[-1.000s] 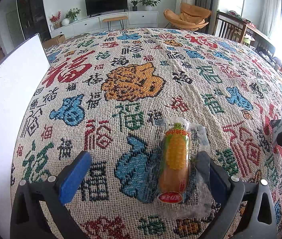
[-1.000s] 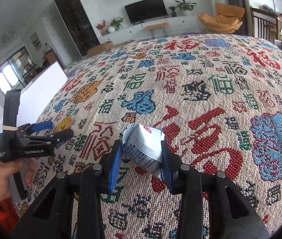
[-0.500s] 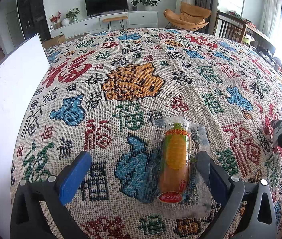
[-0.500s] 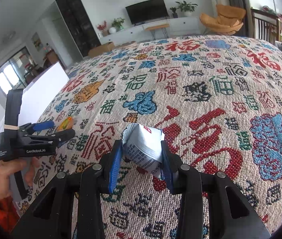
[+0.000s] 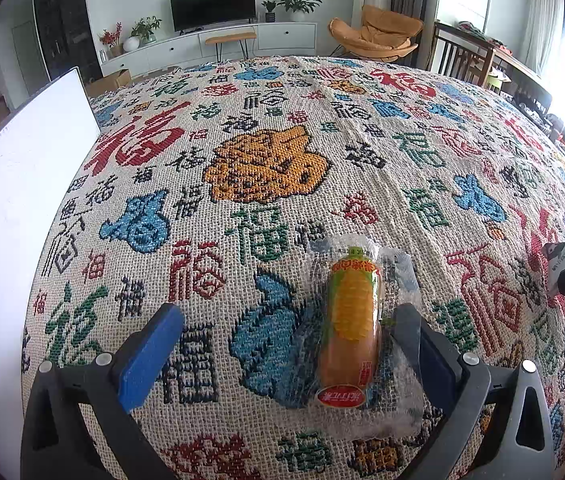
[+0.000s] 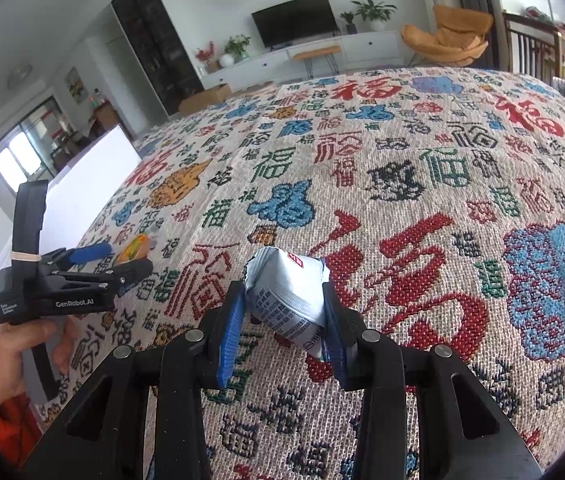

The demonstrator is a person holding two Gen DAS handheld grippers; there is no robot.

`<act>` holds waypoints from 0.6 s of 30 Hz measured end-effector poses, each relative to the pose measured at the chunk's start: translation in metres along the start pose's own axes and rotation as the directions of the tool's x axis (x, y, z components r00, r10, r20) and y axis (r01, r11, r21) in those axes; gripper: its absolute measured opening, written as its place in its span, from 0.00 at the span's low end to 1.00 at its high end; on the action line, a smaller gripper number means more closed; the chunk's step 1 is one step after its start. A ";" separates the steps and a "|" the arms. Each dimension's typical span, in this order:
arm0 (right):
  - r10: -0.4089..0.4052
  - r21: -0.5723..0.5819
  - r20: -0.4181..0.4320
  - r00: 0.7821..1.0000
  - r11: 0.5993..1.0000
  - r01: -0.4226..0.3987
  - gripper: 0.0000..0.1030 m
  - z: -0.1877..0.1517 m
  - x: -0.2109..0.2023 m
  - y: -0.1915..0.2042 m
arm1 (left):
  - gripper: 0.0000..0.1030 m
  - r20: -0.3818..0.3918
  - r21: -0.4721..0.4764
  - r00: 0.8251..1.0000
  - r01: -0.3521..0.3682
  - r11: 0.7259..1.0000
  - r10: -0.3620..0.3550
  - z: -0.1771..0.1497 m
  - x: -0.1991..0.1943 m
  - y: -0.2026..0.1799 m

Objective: Organize snacks
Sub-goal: 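Lift both held snacks off the cloth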

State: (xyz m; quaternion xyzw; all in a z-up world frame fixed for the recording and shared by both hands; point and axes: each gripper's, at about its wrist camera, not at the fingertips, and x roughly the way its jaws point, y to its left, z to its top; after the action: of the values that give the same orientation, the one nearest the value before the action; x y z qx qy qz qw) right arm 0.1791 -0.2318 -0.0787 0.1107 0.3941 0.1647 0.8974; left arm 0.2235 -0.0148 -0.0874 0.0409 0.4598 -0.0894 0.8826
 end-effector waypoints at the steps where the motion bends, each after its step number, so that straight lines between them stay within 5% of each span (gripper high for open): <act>1: 0.001 0.002 0.001 1.000 1.000 -0.001 0.38 0.000 -0.001 -0.001 | 1.00 -0.002 0.002 1.000 0.001 1.000 -0.001 0.000 0.000 0.000; 7: 0.000 0.029 0.011 1.000 1.000 0.000 0.38 0.000 -0.008 -0.009 | 1.00 -0.164 0.068 0.986 0.033 0.997 -0.021 0.019 0.008 -0.003; 9: -0.001 0.039 0.015 1.000 0.999 0.001 0.38 0.000 -0.009 -0.012 | 0.96 -0.151 0.113 0.988 0.024 0.993 -0.006 0.019 0.005 -0.010; 13: 0.000 0.041 0.019 1.000 0.999 -0.001 0.38 -0.001 -0.010 -0.014 | 0.39 -0.087 0.217 0.994 0.079 0.973 -0.062 0.011 -0.013 -0.032; 15: 0.001 0.040 0.019 1.000 0.999 -0.002 0.38 -0.001 -0.009 -0.014 | 0.30 -0.039 0.255 0.999 0.033 0.966 -0.024 0.007 -0.022 -0.041; 18: 0.005 0.038 0.024 1.000 0.999 -0.006 0.38 -0.001 -0.009 -0.014 | 0.23 -0.010 0.148 0.994 0.107 0.983 -0.107 0.004 -0.036 -0.026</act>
State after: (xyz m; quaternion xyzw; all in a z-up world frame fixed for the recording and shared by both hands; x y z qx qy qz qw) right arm 0.1754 -0.2485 -0.0780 0.1308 0.3862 0.1585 0.8992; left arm 0.2015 -0.0368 -0.0554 0.0816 0.4545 -0.1706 0.8705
